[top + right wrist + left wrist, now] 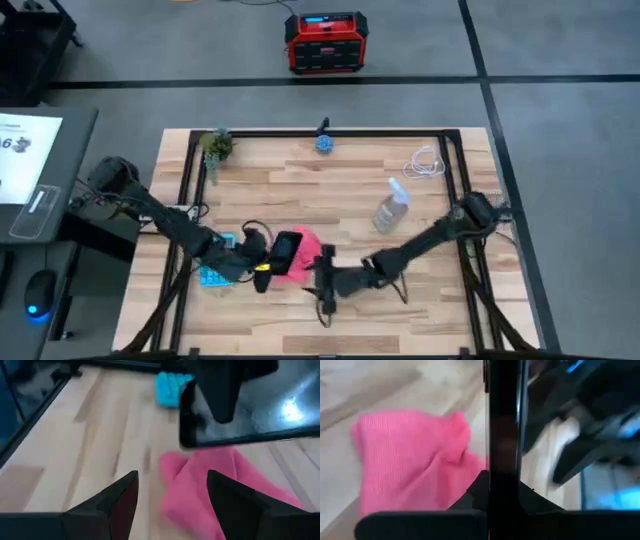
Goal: Apply microfiber cloth
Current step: Wipe the front of the black cellphone using pink microfiber cloth
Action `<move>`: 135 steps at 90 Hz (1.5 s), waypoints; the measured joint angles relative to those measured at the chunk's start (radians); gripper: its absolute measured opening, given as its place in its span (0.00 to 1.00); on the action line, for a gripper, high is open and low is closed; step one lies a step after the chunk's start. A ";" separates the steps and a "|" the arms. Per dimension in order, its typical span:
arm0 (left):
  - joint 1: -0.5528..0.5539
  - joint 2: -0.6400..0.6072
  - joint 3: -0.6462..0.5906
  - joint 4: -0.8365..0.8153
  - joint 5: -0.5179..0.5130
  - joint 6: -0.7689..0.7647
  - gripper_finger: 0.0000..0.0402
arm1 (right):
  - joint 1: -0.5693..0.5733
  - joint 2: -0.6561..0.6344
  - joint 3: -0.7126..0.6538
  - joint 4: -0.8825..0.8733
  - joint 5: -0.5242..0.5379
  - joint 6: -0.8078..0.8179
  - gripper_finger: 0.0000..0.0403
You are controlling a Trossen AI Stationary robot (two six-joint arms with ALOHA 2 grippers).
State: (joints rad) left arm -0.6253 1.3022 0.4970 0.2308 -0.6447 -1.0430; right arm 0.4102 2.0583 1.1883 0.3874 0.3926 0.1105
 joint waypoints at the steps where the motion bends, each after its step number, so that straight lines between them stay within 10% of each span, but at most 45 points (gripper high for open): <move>1: -0.006 0.000 -0.009 0.014 -0.012 -0.002 0.01 | -0.006 0.007 0.000 0.009 -0.007 -0.001 0.55; 31: -0.100 0.011 -0.104 0.105 -0.206 -0.080 0.01 | -0.129 0.184 0.088 -0.037 -0.089 0.103 0.53; 48: -0.121 0.011 -0.104 0.129 -0.211 -0.080 0.01 | -0.111 0.170 0.117 -0.140 -0.068 0.115 0.21; 56: -0.134 0.011 -0.104 0.130 -0.230 -0.085 0.01 | -0.078 0.120 0.115 -0.264 0.006 0.108 0.04; 75: -0.140 0.011 -0.104 0.132 -0.318 -0.140 0.01 | 0.044 -0.063 0.112 -0.496 0.367 0.235 0.01; 89: -0.127 0.039 -0.104 0.222 -0.417 -0.116 0.01 | 0.112 -0.130 0.113 -0.353 0.488 0.118 0.01; 135: -0.059 0.273 -0.026 0.805 -0.395 0.309 0.01 | 0.037 -0.009 0.113 0.020 0.348 -0.164 0.00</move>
State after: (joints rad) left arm -0.6841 1.5751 0.4706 1.0355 -1.0401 -0.7339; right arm 0.4468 2.0497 1.3017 0.4077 0.7409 -0.0531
